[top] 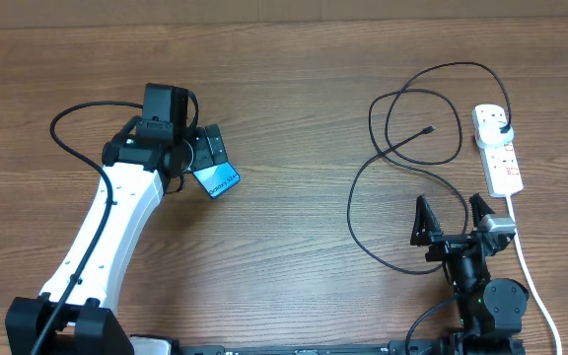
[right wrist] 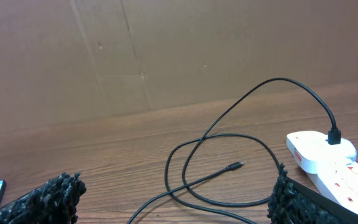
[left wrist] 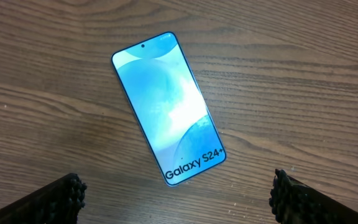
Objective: Plug charger to phone and switch on socket
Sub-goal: 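Move the left gripper over the blue-screened phone, then lower the left gripper and grasp the phone's short end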
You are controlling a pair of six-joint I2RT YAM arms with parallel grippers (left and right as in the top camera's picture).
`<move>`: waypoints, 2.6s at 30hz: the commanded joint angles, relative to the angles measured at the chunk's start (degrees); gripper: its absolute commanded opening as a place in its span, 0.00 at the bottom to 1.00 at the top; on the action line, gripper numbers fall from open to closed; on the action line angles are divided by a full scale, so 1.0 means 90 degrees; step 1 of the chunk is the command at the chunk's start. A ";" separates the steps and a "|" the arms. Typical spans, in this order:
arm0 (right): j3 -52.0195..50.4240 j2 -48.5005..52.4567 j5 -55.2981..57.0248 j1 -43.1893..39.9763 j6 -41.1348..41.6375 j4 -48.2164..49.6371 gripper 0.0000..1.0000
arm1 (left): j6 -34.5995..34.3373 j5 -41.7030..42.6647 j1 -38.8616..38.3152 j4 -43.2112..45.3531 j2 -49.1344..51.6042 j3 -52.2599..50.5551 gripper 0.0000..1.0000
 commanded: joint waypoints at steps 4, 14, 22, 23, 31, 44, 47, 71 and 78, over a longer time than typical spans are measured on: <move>-0.0068 -0.0061 0.0010 -0.0012 0.0027 0.0027 1.00 | -0.0289 -0.0100 -0.0029 -0.0138 0.0022 0.0180 1.00; -0.0068 -0.0061 0.0010 -0.0012 0.0027 0.0027 1.00 | -0.0551 -0.0104 -0.0027 -0.0143 0.0024 0.0187 1.00; -0.0068 -0.0061 0.0010 -0.0012 0.0027 0.0027 1.00 | -0.0571 -0.0107 -0.0027 -0.0561 0.0476 0.1107 1.00; -0.0068 -0.0061 0.0010 -0.0012 0.0027 0.0027 1.00 | -0.0629 -0.0126 -0.0027 -0.0697 0.0624 0.1260 1.00; -0.0068 -0.0061 0.0010 -0.0012 0.0027 0.0027 1.00 | -0.1690 -0.0075 -0.0024 -0.1207 0.2106 0.1787 1.00; -0.0068 -0.0061 0.0010 -0.0012 0.0027 0.0027 1.00 | -0.2657 0.1010 0.0296 -0.0410 0.3687 0.1787 1.00; -0.0068 -0.0061 0.0010 -0.0012 0.0027 0.0027 1.00 | -0.2684 0.1022 0.0352 -0.0413 0.3852 0.1785 1.00; -0.0068 -0.0061 0.0010 -0.0012 0.0027 0.0027 1.00 | -0.1178 0.0869 0.0214 -0.0886 0.3927 0.2487 1.00; -0.0068 -0.0061 0.0010 -0.0012 0.0027 0.0027 1.00 | -0.1875 0.0874 0.0209 -0.1018 0.4226 0.2494 1.00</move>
